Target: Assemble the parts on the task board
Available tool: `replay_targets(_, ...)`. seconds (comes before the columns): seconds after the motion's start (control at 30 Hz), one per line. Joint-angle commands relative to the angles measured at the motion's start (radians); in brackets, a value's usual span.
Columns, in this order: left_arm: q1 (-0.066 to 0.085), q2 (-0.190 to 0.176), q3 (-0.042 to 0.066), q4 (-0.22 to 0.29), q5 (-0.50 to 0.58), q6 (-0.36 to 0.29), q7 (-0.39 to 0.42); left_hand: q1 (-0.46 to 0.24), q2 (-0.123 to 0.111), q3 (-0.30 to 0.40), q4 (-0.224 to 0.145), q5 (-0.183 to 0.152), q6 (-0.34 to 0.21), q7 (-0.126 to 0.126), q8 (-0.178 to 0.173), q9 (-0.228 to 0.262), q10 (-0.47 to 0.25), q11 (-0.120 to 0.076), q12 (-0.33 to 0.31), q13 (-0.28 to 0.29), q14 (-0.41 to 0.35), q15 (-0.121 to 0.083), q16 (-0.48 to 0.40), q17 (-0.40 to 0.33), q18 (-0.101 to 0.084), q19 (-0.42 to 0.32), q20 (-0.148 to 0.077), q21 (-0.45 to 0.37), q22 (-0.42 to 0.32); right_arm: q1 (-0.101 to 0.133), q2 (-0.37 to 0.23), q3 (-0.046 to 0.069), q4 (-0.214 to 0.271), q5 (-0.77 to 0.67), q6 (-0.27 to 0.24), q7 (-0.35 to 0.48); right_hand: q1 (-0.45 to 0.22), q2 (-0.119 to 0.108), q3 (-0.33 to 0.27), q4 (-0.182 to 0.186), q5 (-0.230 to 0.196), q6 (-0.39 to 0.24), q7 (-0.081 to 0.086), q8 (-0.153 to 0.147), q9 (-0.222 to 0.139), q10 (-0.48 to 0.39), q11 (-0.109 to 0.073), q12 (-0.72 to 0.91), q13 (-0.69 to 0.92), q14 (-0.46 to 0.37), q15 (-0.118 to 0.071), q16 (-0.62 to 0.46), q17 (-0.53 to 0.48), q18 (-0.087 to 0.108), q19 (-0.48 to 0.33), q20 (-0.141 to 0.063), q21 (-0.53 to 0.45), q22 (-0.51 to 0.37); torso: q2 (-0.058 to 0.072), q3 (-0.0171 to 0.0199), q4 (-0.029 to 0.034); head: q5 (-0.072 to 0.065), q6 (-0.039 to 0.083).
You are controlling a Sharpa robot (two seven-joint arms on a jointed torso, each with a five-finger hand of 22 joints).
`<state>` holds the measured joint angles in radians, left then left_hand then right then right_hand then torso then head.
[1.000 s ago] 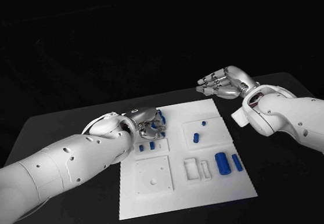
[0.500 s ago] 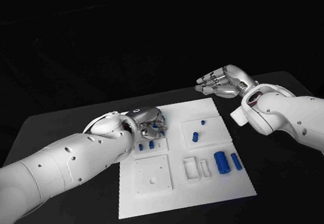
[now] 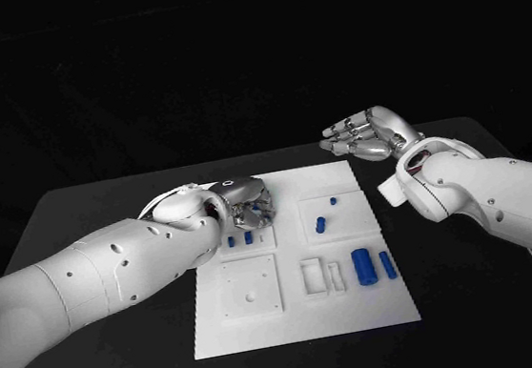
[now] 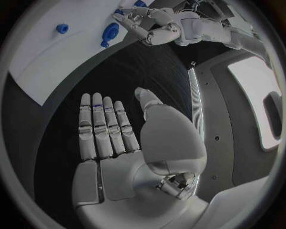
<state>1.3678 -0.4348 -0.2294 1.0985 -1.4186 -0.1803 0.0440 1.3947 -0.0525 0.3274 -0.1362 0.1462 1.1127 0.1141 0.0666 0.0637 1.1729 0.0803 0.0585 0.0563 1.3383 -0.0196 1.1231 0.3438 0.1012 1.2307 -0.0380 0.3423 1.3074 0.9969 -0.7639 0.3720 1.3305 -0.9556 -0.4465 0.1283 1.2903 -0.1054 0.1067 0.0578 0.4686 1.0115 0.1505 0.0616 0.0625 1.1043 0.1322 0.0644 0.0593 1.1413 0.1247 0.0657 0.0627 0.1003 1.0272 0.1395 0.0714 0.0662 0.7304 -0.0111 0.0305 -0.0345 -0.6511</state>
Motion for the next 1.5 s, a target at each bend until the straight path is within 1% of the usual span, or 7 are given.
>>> replay_targets(0.03, -0.007, -0.002, -0.005, -0.005, -0.028, 0.045, -0.038, 0.009, 0.004, 0.007, -0.008, 0.004, 0.005, 0.001, -0.005, -0.002, 0.005, 0.0, -0.001, 0.001, 0.005, 0.0, 0.005, -0.001, 0.016, -0.01, -0.001, 0.012, 0.024, 0.0, 0.0, 0.0, 0.002, 0.001, 0.012, 0.013, -0.002, 0.007, -0.006, -0.001, 0.004, -0.004, 0.001, 0.0, -0.001, -0.001, 0.002, -0.005, -0.001, 0.007, 0.0, -0.005, -0.001, 0.01, 0.001, -0.002, -0.001, -0.001, 0.0, -0.0004, -0.0002, 0.0, 0.001)
replay_targets(0.23, -0.007, -0.002, -0.005, -0.006, -0.029, 0.031, -0.039, 0.018, 0.001, 0.042, -0.029, -0.009, 0.002, 0.004, -0.004, -0.001, 0.01, 0.0, -0.001, 0.001, 0.009, -0.001, 0.005, -0.003, 0.024, -0.024, -0.002, 0.05, 0.025, 0.0, 0.0, 0.0, 0.001, 0.002, 0.012, 0.013, -0.002, 0.007, -0.006, -0.001, 0.004, -0.004, 0.001, 0.0, -0.001, -0.001, 0.002, -0.005, -0.001, 0.007, 0.0, -0.005, -0.001, 0.01, 0.001, -0.002, -0.001, -0.001, 0.0, -0.0006, 0.0003, -0.001, 0.003)
replay_targets(0.6, -0.008, -0.013, -0.005, 0.0, -0.026, -0.064, 0.003, 0.028, 0.0, 0.063, -0.055, -0.006, 0.017, -0.001, -0.004, -0.001, 0.069, -0.016, 0.0, 0.001, 0.042, -0.015, -0.008, -0.006, 0.026, -0.025, -0.016, 0.111, 0.023, 0.0, 0.002, 0.0, 0.0, 0.003, 0.011, 0.015, -0.006, 0.009, -0.007, 0.0, 0.004, -0.003, 0.001, 0.0, -0.001, -0.001, 0.002, -0.004, -0.001, 0.006, 0.001, -0.005, -0.001, 0.01, 0.0, -0.002, -0.001, -0.001, 0.0, -0.001, 0.0007, 0.0, 0.007)
replay_targets(0.9, -0.008, -0.037, -0.003, 0.025, -0.003, -0.116, 0.029, 0.03, 0.001, 0.065, -0.063, -0.005, 0.014, -0.001, -0.005, -0.002, 0.077, -0.017, 0.0, 0.002, 0.048, -0.017, -0.014, -0.004, 0.027, -0.028, -0.017, 0.126, 0.023, -0.001, 0.002, 0.0, -0.001, 0.004, 0.011, 0.017, -0.006, 0.009, -0.007, 0.0, 0.004, -0.003, 0.001, 0.0, -0.001, -0.001, 0.002, -0.004, -0.001, 0.006, 0.001, -0.005, -0.001, 0.01, 0.0, -0.002, -0.001, -0.001, -0.001, -0.001, 0.0025, 0.003, 0.009)
replay_targets(1.07, -0.007, -0.054, 0.004, 0.05, 0.02, -0.125, 0.034, 0.03, 0.001, 0.065, -0.063, -0.005, 0.014, -0.001, -0.005, -0.002, 0.079, -0.018, 0.0, 0.001, 0.048, -0.017, -0.014, -0.004, 0.027, -0.028, -0.017, 0.127, 0.022, -0.001, 0.001, 0.0, -0.001, 0.005, 0.011, 0.017, -0.006, 0.009, -0.009, 0.001, 0.005, -0.004, 0.001, 0.0, -0.001, -0.001, 0.002, -0.004, -0.001, 0.006, 0.001, -0.005, -0.001, 0.01, -0.001, -0.002, -0.001, -0.001, -0.001, -0.0016, 0.0029, 0.005, 0.01)
replay_targets(1.23, -0.007, -0.077, 0.026, 0.085, 0.042, -0.122, 0.035, 0.028, 0.002, 0.063, -0.062, -0.008, 0.011, -0.001, -0.005, -0.002, 0.079, -0.018, 0.0, 0.001, 0.048, -0.017, -0.017, -0.003, 0.026, -0.029, -0.017, 0.128, 0.021, -0.001, 0.0, 0.001, -0.002, 0.005, 0.012, 0.018, -0.006, 0.009, -0.009, 0.001, 0.005, -0.004, 0.001, 0.0, -0.001, -0.001, 0.002, -0.004, -0.001, 0.006, 0.001, -0.005, -0.001, 0.01, -0.001, -0.002, -0.001, -0.001, -0.001, -0.0022, 0.0035, 0.007, 0.012)
replay_targets(1.5, -0.006, -0.115, 0.071, 0.137, 0.061, -0.115, 0.029, 0.029, 0.002, 0.061, -0.06, -0.009, 0.009, 0.0, -0.005, -0.002, 0.079, -0.018, 0.0, 0.001, 0.051, -0.018, -0.02, -0.002, 0.026, -0.028, -0.018, 0.128, 0.021, -0.001, -0.002, 0.001, -0.003, 0.006, 0.013, 0.019, -0.006, 0.009, -0.011, 0.002, 0.005, -0.005, 0.001, -0.001, -0.001, -0.002, 0.003, -0.004, -0.001, 0.006, 0.001, -0.005, -0.001, 0.009, -0.001, -0.002, -0.001, -0.001, -0.001, -0.001, 0.0024, 0.011, 0.013)
